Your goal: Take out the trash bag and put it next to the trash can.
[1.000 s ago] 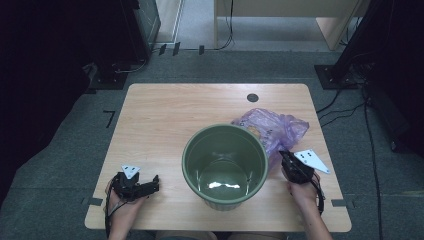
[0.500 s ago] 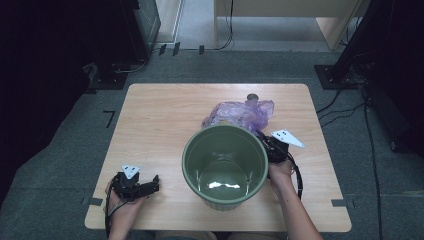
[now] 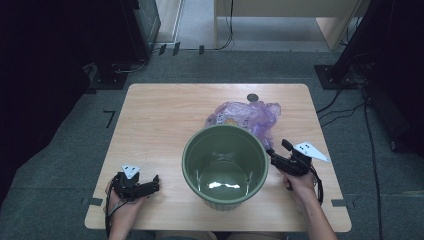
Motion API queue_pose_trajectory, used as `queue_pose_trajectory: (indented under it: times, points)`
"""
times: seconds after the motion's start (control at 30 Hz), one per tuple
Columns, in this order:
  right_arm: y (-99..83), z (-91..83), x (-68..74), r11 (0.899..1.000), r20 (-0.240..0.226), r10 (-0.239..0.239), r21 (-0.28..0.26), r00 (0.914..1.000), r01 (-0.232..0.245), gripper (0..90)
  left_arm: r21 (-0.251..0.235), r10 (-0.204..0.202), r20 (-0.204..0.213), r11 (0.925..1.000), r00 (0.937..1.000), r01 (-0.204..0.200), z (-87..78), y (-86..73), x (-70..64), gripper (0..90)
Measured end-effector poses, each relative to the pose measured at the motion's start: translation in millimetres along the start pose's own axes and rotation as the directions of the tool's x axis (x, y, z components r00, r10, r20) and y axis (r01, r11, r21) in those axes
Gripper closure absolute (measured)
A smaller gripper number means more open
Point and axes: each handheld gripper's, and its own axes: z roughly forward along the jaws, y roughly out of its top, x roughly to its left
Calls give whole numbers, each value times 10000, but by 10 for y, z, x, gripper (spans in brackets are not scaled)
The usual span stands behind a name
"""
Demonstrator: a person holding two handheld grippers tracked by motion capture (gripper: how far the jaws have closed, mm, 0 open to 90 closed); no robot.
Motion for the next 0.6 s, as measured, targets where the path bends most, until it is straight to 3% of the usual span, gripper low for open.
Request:
queue_pose_trajectory:
  times: [0.17, 0.4, 0.6]
  points:
    - [-63, -134, -43, 9982, 244, -525, 297, 9983, 518, 151, 0, -2, 1, 10000, 10000, 2, 0, 0, 0, 0]
    - [-179, -275, -89, 9885, 665, -1223, 977, 9903, 1155, 141, 1, 1, 1, 10000, 10000, -1, 0, 0, 0, 0]
    - [-264, -380, -151, 9825, 974, -1391, 1383, 9855, 1250, 135, -1, -2, 0, 10000, 10000, 2, 0, 0, 0, 0]
